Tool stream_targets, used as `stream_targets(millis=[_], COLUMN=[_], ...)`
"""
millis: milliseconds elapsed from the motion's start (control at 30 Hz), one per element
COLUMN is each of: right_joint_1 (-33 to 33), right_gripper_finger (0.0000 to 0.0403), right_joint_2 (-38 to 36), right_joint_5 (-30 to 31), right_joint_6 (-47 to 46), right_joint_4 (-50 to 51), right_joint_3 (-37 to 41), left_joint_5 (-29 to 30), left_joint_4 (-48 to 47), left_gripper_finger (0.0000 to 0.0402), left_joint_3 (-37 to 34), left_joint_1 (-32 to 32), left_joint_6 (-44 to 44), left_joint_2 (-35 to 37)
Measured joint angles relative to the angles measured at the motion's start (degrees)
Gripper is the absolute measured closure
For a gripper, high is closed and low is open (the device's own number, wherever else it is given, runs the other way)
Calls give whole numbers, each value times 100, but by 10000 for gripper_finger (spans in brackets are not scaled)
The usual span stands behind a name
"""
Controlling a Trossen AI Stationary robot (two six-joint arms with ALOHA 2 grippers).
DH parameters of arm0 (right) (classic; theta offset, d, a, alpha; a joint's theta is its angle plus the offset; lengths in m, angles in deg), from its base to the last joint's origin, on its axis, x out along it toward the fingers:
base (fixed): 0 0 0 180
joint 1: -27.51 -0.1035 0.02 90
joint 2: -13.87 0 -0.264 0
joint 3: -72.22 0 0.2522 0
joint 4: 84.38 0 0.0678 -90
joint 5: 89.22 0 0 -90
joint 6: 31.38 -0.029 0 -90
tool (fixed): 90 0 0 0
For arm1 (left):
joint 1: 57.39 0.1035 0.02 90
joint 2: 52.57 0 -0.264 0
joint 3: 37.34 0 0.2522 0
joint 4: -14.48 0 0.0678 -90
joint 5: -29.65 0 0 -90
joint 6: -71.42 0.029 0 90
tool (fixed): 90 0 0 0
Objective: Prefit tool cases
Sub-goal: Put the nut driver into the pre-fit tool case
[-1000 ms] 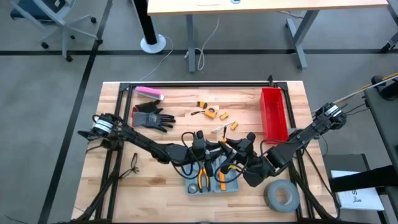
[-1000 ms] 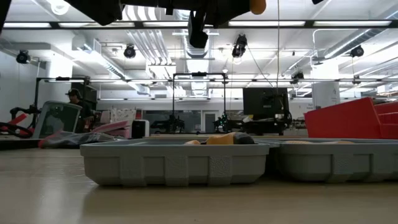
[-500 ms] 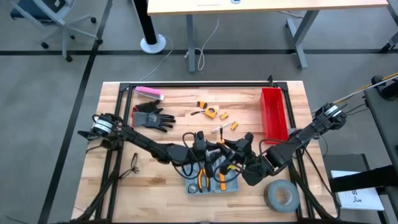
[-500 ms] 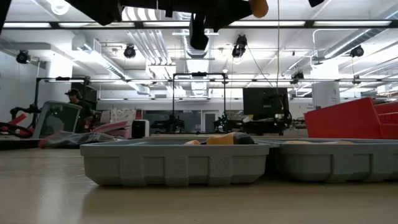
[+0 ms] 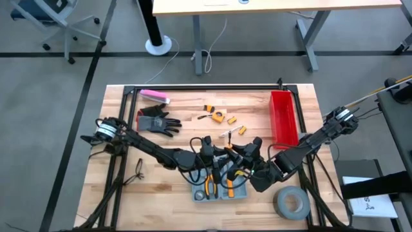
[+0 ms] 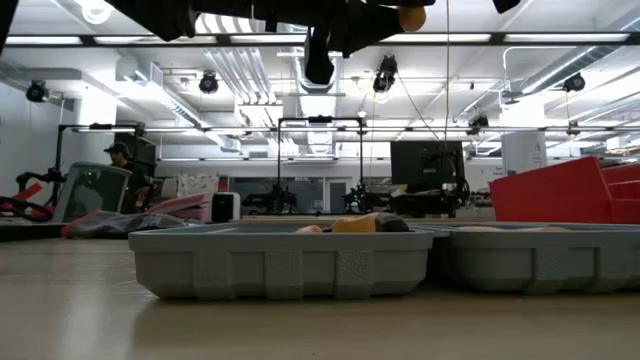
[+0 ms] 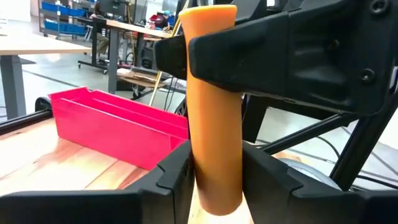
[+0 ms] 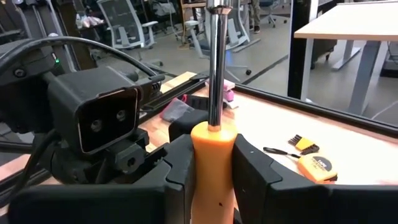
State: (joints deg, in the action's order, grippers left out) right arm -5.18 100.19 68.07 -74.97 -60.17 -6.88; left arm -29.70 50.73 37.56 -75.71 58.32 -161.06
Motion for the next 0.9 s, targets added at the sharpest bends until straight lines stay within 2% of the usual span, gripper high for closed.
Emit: stream_targets(millis=[167, 367, 633, 767, 900], right_joint_1=[-9, -68, -244, -386, -498], right_gripper_finger=[343, 343, 343, 343, 343], right_joint_2=[-135, -422, -535, -532, -528], right_joint_5=[152, 302, -40, -379, -750], right_joint_6=[-122, -598, -1660, -2429, -2826], right_joint_4=[365, 1110, 2257, 2821, 2932], right_joint_3=[0, -7, -7, -7, -4], left_joint_5=[41, 31, 146, 189, 192], left_joint_4=[-185, -524, -1159, -1791, -2232], left_gripper_finger=[280, 240, 182, 170, 170], left_joint_3=[0, 0, -4, -7, -14], left_joint_1=[11, 4, 4, 11, 11], left_joint_6=[0, -20, 45, 59, 185], left_joint_2=[11, 24, 233, 516, 762])
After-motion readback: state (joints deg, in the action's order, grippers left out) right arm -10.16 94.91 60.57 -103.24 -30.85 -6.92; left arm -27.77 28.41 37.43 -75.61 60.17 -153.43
